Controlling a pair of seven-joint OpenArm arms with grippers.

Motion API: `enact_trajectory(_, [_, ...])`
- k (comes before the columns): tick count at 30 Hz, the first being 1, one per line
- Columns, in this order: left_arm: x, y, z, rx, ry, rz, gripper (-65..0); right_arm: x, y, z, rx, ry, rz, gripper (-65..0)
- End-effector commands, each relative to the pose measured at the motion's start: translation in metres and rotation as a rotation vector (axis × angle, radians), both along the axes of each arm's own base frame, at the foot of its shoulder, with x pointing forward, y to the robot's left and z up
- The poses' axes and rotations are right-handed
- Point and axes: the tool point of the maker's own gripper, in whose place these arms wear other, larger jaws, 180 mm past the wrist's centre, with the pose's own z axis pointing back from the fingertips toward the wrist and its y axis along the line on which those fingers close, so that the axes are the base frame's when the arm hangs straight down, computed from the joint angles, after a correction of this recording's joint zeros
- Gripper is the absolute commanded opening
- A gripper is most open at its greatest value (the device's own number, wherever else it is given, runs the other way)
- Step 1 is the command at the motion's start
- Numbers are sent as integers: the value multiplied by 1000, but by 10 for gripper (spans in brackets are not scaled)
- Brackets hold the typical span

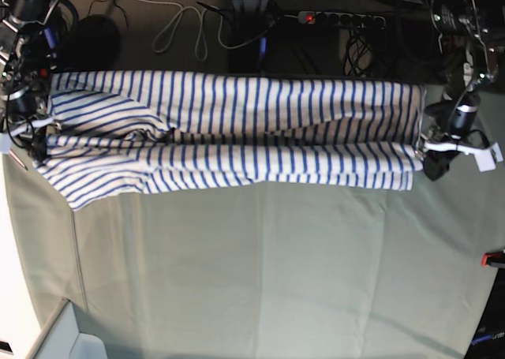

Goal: Layout the t-shirt on the table in an organized manner, then fold the t-shirt properly
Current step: 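Release the fold and regrasp the folded strip's ends with both grippers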

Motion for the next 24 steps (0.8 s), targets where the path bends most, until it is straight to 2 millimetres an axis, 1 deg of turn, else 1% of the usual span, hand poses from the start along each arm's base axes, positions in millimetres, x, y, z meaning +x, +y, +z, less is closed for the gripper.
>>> enact_trajectory(1, [0,4,9,17,-29,1,-649,5,-11,18,-19,-57,-6,-650])
enact_trajectory(4, [-10,4,2,17,-5,-2,-649,-1,-6,11,-5,-44,-9,-650])
enact_trajectory(5, [-12,4,-1,16,4,-1,-649,-8,-7,8,-6,-32,-14,-650])
enact_trajectory(8, [-16,5,-6,13,20,3,-649,-16,-13,6,-9,-23,-32,-650])
enact_trajectory(12, [-30,13,-33,-2,90,31,-649,-20,-12,2,-2,-12,-37,-650])
enact_trajectory(15, [-38,10,-48,-23,126,43,-649,-30,-10,-3,-5,11,-29,-650])
enact_trajectory(18, [-46,10,-63,-38,163,61,-649,-30,-9,-5,-3,17,-26,-650])
enact_trajectory(21, [-51,11,-71,-49,186,72,-647,-31,-8,-7,-3,23,-25,-650])
enact_trajectory(22, [-53,12,-75,-51,195,76,-645,-31,-8,-7,-3,23,-25,-641])
enact_trajectory(24, [-55,14,-77,-50,204,77,-644,-31,-8,-7,-3,23,-25,-578])
